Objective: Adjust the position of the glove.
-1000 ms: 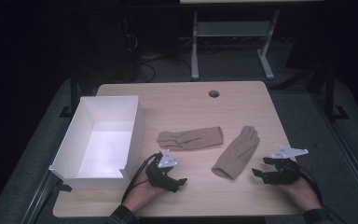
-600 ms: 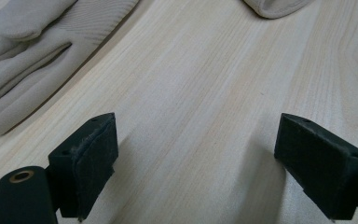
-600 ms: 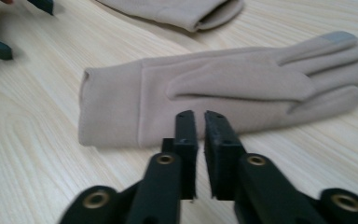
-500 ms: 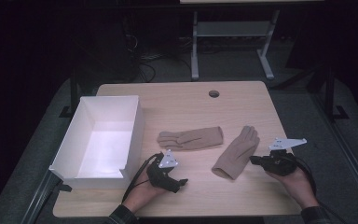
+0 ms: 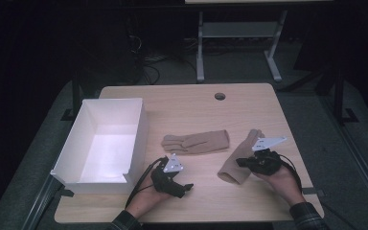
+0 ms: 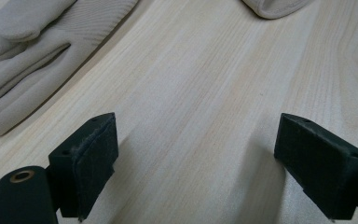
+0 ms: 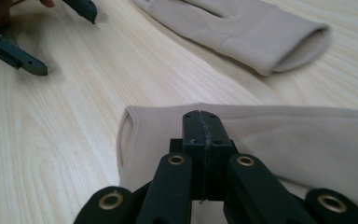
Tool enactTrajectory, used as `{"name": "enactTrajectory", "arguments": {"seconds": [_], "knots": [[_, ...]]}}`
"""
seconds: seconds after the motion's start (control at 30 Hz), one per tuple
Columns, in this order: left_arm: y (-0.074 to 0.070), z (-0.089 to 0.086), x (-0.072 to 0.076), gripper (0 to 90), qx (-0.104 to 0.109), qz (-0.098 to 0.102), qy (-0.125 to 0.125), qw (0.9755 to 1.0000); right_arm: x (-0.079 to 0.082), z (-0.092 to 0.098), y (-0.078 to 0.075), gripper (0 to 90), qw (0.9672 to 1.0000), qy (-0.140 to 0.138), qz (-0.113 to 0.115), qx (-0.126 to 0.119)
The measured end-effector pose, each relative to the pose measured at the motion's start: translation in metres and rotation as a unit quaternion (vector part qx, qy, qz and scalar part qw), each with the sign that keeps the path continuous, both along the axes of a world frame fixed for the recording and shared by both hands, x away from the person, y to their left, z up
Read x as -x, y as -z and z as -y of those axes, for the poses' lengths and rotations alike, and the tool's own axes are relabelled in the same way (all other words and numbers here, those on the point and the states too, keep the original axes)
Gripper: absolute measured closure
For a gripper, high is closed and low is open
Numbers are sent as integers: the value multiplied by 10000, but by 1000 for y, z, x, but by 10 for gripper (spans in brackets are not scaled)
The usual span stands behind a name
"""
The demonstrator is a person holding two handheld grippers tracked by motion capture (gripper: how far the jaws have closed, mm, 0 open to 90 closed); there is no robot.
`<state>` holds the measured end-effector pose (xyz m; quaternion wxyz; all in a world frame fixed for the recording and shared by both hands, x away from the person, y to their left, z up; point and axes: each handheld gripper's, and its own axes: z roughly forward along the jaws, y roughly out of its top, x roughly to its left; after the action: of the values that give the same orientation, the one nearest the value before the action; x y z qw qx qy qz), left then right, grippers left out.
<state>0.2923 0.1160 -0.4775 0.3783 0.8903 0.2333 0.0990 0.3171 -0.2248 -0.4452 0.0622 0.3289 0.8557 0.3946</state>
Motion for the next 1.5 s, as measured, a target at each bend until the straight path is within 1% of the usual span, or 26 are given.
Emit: {"name": "enactTrajectory", "arguments": {"seconds": [0.1, 0.13, 0.27, 0.3, 0.4, 0.43, 0.47, 0.57, 0.67, 0.7, 0.8, 0.9, 1.03, 1.07, 1.1, 1.2, 1.23, 1.3, 1.37, 1.4, 1.43, 1.5], "knots": [[0, 0, 0, 129, -5, -1, 1, 10000, -3, -9, 3, 900, 9998, -160, 15, 65], [0, 0, 0, 129, -2, 0, 0, 10000, -2, -13, 4, 900, 9998, -165, -63, 79], [0, 0, 0, 129, -1, -5, -2, 10000, -2, -19, 8, 900, 9994, -299, -83, 149], [0, 0, 0, 129, 1, -5, -3, 10000, -2, -20, 9, 900, 9993, -318, -123, 171], [0, 0, 0, 129, 0, -5, -4, 10000, -2, -23, 17, 900, 9984, -376, -260, 334], [0, 0, 0, 129, 3, -6, -3, 10000, -2, -24, 20, 900, 9980, -417, -254, 397], [0, 0, 0, 129, 1, -3, -3, 10000, -1, -23, 20, 900, 9983, -389, -297, 321], [0, 0, 0, 129, 1, -6, -1, 10000, -1, -20, 20, 900, 9980, -430, -309, 335], [0, 0, 0, 129, 5, -6, -14, 10000, 3, -17, 19, 900, 9977, -435, -344, 401], [0, 0, 0, 129, -2, 17, -3, 10000, 4, -16, 19, 900, 9976, -463, -309, 409], [0, -1, 1, 129, 2, -2, -17, 10000, 10, -10, 18, 900, 9974, -447, -394, 409], [0, 0, 1, 129, 12, -13, -29, 10000, 16, -2, 18, 900, 9974, -417, -418, 404], [0, 0, 1, 129, 18, -26, -37, 10000, 25, 7, 16, 900, 9970, -380, -448, 496], [0, 0, 1, 129, 17, -25, -36, 10000, 26, 8, 16, 900, 9969, -400, -410, 538], [0, 0, 1, 129, 18, -25, -36, 10000, 28, 9, 16, 900, 9969, -391, -424, 544], [0, 0, 1, 129, 11, -16, -32, 10000, 34, 15, 16, 900, 9968, -379, -451, 533], [1, 0, 1, 129, 51, -24, -50, 10000, 36, 17, 16, 900, 9968, -372, -454, 535], [0, 0, 1, 129, 28, -20, -40, 10000, 40, 22, 15, 900, 9968, -345, -513, 506], [0, -1, 1, 129, 4, -16, -31, 10000, 42, 26, 15, 900, 9969, -340, -522, 490], [0, -1, 1, 129, 7, -15, -32, 10000, 42, 27, 14, 900, 9970, -332, -491, 493], [0, 0, 1, 129, 22, -16, -38, 10000, 41, 29, 12, 900, 9976, -331, -395, 461], [0, 0, 1, 129, 17, -4, -34, 10000, 38, 32, 6, 900, 9988, -194, -301, 324]]}}
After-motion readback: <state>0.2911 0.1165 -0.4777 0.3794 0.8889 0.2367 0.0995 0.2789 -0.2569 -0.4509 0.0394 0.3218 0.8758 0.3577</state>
